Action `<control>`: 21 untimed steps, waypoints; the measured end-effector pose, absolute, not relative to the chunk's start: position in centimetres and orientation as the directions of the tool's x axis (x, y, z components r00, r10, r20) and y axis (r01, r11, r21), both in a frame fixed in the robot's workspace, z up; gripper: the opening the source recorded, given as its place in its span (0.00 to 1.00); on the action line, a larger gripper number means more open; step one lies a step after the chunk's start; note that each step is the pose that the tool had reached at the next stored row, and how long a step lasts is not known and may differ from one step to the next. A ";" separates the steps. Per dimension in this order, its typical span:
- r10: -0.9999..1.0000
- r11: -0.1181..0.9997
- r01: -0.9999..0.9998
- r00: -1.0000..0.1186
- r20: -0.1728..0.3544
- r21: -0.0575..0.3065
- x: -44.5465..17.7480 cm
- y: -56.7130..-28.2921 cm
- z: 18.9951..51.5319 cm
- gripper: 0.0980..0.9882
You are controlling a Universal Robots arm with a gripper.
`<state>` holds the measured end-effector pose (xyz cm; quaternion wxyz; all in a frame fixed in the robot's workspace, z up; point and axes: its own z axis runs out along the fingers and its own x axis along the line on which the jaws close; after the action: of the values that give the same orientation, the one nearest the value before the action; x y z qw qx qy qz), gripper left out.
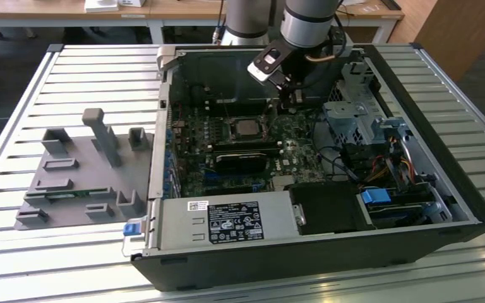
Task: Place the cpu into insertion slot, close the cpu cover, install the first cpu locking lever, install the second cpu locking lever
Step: 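Close the cpu cover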
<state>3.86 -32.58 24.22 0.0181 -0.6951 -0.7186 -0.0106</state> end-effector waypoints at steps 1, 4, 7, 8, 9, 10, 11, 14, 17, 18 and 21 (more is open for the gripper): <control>0.999 0.033 0.999 -0.033 0.041 -0.010 3.8 -32.6 24.2 0.01; 0.999 0.033 0.999 -0.033 0.041 -0.010 3.6 -32.6 24.2 0.01; 0.999 0.033 0.999 -0.033 0.041 -0.010 3.4 -32.6 24.2 0.01; 0.999 0.033 0.999 -0.033 0.041 -0.010 3.4 -32.6 24.2 0.01; 0.999 0.033 0.999 -0.033 0.041 -0.010 3.4 -32.6 24.2 0.01; 0.999 0.033 0.999 -0.033 0.041 -0.010 3.3 -32.6 24.2 0.01; 0.999 0.033 0.999 -0.033 0.041 -0.010 3.3 -32.6 24.2 0.01; 0.999 0.033 0.999 -0.033 0.041 -0.010 3.1 -32.6 24.2 0.01; 0.999 0.033 0.999 -0.033 0.041 -0.010 2.9 -32.6 24.2 0.01; 0.999 0.033 0.999 -0.033 0.041 -0.010 2.8 -32.6 24.2 0.01; 0.999 0.033 0.999 -0.033 0.041 -0.010 2.6 -32.6 24.1 0.01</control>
<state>2.58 -32.57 24.15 0.0180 -0.6952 -0.7186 -0.0106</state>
